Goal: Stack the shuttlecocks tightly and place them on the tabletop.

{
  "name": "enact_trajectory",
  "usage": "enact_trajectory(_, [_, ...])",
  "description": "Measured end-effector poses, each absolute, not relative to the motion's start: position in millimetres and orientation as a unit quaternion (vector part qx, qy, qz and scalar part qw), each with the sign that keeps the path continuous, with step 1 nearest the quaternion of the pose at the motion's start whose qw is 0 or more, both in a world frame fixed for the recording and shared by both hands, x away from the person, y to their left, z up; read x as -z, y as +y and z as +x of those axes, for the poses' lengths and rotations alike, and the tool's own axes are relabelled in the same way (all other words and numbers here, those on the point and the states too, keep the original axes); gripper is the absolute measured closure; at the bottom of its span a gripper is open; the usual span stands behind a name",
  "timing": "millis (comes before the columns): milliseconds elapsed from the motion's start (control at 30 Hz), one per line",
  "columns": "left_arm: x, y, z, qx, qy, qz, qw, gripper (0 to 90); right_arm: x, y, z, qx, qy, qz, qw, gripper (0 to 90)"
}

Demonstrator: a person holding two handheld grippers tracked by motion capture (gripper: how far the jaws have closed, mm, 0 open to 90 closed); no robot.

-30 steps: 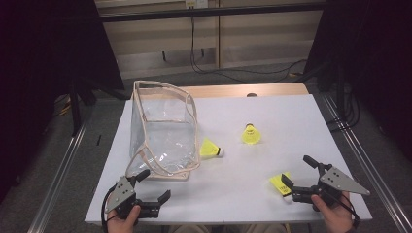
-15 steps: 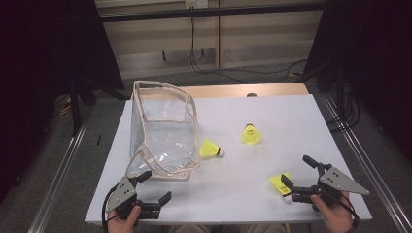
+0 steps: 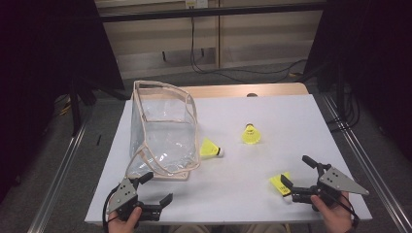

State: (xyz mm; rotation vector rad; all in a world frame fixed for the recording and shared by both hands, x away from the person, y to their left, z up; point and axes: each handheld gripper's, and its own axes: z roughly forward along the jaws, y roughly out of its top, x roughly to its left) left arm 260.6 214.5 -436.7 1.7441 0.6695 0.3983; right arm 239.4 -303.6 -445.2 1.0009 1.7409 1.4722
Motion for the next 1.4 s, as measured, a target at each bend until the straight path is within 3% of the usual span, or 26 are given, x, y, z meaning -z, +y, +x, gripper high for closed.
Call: enact_trajectory(1400, [441.3, 122.2, 263.9, -0.131, 0.246, 0.768, 0.577, 1.8, 442.7, -308.0, 238.0, -0.562, 0.658, 0.383, 0.324, 1.9])
